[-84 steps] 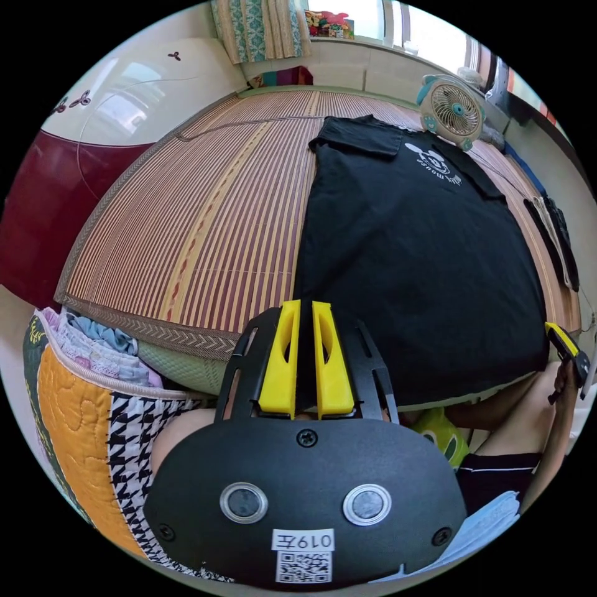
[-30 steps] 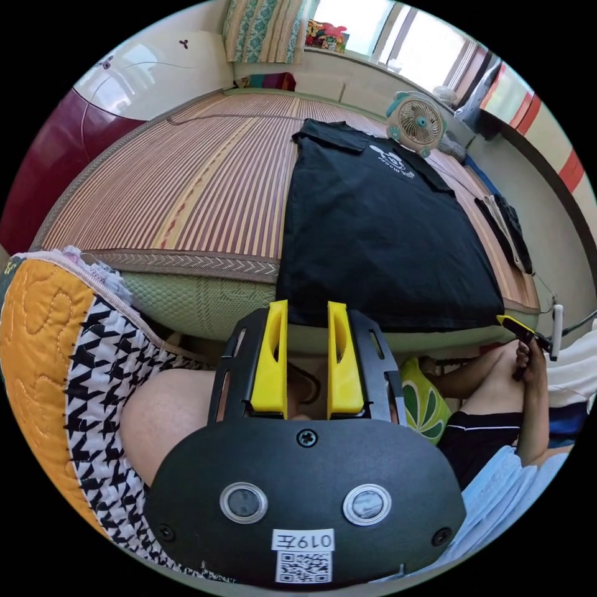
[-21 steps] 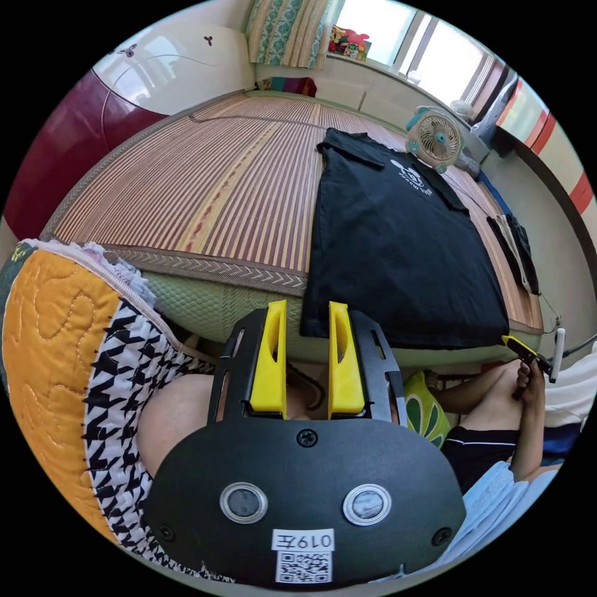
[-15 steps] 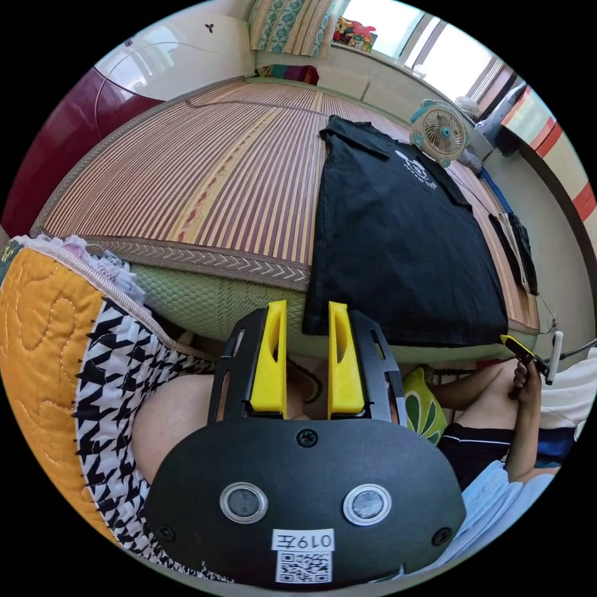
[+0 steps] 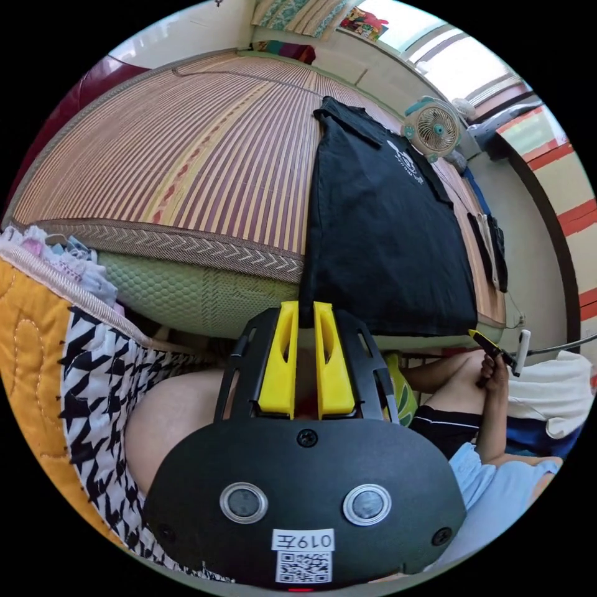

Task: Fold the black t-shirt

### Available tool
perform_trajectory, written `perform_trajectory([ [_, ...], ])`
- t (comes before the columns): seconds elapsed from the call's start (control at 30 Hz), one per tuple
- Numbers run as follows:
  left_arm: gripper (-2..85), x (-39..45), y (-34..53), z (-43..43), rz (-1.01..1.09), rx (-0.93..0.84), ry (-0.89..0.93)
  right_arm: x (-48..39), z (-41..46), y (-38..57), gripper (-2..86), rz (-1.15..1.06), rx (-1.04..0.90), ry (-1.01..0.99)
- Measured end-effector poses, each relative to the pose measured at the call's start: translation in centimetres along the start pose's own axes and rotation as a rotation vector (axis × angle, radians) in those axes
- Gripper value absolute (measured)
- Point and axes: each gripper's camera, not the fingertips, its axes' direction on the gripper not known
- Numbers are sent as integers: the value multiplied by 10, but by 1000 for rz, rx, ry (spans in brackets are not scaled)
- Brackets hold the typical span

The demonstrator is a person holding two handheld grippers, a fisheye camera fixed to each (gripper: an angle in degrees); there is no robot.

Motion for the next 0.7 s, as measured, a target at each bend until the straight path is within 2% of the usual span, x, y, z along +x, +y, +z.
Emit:
perform_trajectory([
  [0.17,16,-23,-4,-12,-33,30,126,19,-6,5,-5,25,31,-58],
  [0.37,20,-36,-19,1,-77,-64,86,35,-11,8,-1,50,50,-99],
  [0.57,50,-51,-21,-7,-112,-43,147,39,-10,14,12,31,30,-41],
  [0.7,60,-51,-23,-10,-106,-40,85,45,-10,16,32,31,24,-49],
])
